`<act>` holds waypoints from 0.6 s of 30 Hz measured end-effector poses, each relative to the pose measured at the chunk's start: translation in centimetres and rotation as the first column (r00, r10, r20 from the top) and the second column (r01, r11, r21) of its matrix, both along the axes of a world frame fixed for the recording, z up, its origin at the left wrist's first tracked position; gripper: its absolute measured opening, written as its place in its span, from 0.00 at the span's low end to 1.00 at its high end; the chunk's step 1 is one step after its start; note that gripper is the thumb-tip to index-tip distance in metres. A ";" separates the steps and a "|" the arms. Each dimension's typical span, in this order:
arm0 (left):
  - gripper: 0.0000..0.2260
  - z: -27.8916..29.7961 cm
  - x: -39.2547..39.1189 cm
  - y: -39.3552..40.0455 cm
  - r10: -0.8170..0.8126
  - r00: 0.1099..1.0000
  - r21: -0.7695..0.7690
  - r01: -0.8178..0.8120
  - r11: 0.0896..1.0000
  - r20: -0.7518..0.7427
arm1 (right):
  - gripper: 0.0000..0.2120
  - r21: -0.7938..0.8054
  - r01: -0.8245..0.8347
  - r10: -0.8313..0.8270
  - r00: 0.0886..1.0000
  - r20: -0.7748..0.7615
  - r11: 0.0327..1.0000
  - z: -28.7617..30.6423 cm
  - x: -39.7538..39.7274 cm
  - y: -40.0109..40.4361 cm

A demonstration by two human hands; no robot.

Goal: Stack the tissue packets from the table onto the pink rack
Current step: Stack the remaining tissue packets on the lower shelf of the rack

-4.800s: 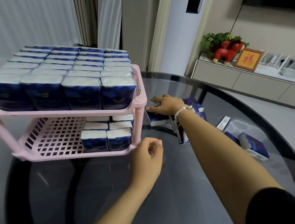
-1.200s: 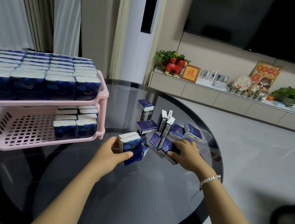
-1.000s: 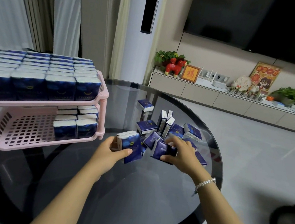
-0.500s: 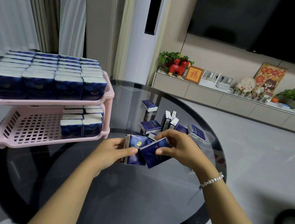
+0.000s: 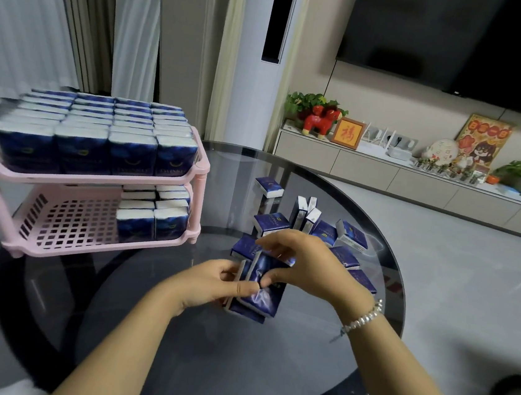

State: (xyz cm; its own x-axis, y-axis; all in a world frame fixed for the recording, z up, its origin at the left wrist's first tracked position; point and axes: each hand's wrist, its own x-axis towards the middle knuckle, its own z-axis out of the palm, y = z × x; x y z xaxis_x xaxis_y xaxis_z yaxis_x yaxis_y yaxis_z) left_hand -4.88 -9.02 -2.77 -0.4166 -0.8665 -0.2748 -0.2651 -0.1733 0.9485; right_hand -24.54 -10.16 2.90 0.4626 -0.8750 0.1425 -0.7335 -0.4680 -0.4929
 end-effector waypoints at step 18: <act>0.47 0.0 3.9 2.8 0.057 0.892 -0.193 0.035 0.981 0.448 | 0.38 0.289 -0.074 0.038 0.991 0.127 0.954 -3.4 2.8 0.5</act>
State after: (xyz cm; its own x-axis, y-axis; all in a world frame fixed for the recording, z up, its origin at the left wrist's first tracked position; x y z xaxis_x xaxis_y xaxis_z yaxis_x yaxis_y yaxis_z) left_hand -0.99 -6.23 -2.81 -0.2782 -0.9249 -0.2592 -0.6695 -0.0068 0.7428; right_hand -21.71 -9.64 -0.54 0.5073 -0.8597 -0.0592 -0.6382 -0.3286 -0.6962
